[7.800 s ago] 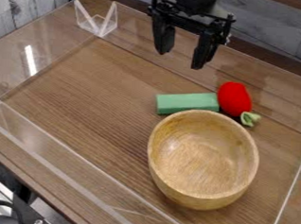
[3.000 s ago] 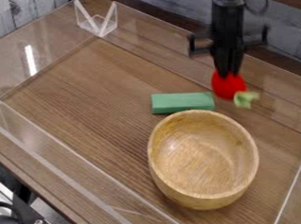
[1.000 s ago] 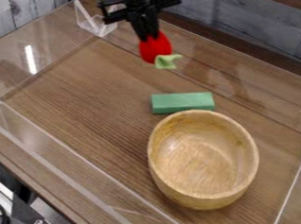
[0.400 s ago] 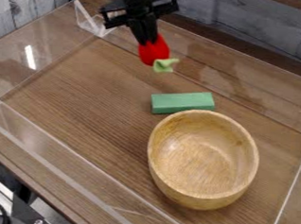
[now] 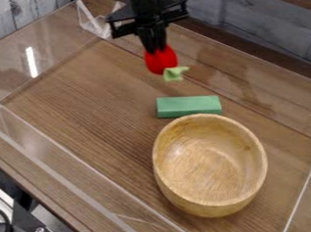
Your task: Move the red fruit to the left
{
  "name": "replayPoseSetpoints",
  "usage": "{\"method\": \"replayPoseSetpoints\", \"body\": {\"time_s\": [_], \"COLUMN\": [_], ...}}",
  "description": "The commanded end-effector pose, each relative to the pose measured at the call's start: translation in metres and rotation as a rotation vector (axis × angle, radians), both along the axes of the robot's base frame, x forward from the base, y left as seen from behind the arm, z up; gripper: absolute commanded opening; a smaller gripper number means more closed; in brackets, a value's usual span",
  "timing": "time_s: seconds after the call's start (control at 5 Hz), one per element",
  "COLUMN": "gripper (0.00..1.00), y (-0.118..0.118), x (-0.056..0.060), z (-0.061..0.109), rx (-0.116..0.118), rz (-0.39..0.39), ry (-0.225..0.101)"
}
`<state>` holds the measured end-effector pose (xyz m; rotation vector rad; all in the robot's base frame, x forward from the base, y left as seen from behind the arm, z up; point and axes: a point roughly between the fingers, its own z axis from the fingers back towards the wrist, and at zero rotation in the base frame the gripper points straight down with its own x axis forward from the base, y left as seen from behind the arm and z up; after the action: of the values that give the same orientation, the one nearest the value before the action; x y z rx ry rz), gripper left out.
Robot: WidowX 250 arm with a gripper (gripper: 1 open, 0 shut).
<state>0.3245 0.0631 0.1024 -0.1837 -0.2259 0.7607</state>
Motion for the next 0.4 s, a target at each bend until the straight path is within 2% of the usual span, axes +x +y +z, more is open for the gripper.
{"method": "replayPoseSetpoints", "body": {"time_s": [0.0,0.2], "gripper": [0.0,0.0], "y": [-0.004,0.021], "x": [0.001,-0.005], "z": [0.025,0.031], "rx": [0.033,0.031], "rz": [0.047,0.116], "ry": [-0.077,-0.081]}}
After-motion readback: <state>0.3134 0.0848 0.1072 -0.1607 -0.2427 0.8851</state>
